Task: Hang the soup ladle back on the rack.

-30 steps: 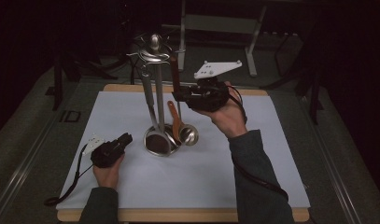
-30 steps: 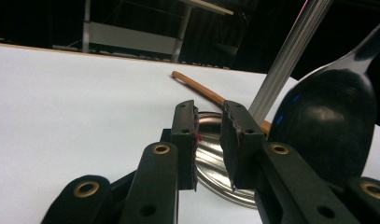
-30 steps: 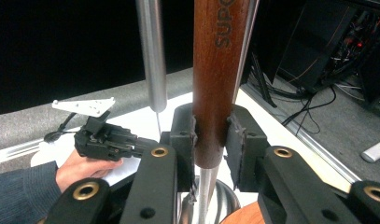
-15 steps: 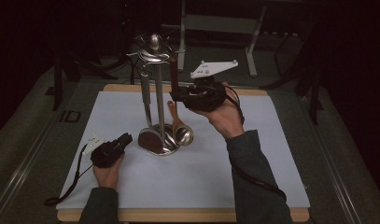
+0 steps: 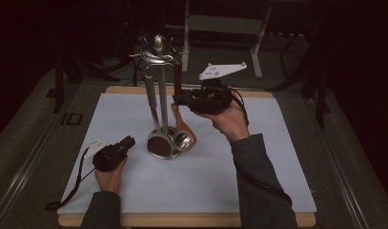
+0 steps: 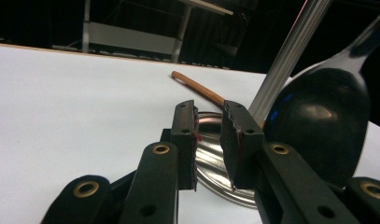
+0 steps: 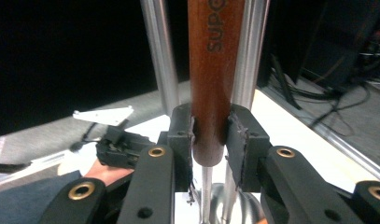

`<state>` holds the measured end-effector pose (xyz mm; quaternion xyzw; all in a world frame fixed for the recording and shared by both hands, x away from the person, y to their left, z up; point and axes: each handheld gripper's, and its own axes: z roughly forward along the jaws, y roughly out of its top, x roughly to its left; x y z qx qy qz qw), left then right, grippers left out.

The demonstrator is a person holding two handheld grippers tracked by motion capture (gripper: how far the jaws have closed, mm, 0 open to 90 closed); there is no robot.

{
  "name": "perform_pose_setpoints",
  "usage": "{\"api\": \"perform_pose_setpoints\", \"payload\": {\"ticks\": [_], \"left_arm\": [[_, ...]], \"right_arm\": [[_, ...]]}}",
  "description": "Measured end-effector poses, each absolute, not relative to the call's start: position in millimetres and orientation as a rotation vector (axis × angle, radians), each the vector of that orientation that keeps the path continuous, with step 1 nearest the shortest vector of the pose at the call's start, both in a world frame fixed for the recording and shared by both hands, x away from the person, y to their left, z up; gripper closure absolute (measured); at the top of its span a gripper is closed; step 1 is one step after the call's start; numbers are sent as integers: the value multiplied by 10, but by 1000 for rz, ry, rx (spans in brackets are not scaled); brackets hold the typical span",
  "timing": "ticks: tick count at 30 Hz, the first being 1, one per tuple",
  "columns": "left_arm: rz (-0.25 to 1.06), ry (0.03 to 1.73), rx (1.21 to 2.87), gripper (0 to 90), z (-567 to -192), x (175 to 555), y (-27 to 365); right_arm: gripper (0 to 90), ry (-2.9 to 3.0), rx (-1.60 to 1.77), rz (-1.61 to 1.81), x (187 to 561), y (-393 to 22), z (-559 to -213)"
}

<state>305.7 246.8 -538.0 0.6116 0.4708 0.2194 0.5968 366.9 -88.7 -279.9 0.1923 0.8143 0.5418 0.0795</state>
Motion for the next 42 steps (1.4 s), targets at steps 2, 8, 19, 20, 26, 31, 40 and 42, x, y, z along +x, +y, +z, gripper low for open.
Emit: {"api": "perform_pose_setpoints", "payload": {"ticks": [2, 8, 19, 20, 26, 31, 40, 42], "left_arm": [[509, 1093, 1420, 756, -5380, 3058, 2468], [509, 1094, 1420, 754, -5381, 3059, 2467], [509, 1094, 1420, 754, -5382, 3060, 2467], [509, 1094, 1420, 754, -5381, 3059, 2468], [507, 1094, 1421, 754, -5381, 3059, 2468], [507, 1094, 1419, 752, -5381, 3059, 2467], [508, 1094, 1420, 750, -5381, 3059, 2466], [509, 1093, 1422, 750, -5381, 3058, 2468]], "right_arm": [[726, 2441, 566, 1652, 3690, -903, -2817], [738, 2415, 549, 1590, 3635, -866, -2774], [738, 2396, 617, 1444, 3596, -738, -2687], [737, 2401, 619, 1437, 3605, -727, -2694], [713, 2416, 605, 1522, 3654, -765, -2746], [689, 2413, 619, 1609, 3706, -844, -2804], [737, 2410, 567, 1599, 3662, -829, -2764], [736, 2409, 560, 1597, 3659, -801, -2746]]}}
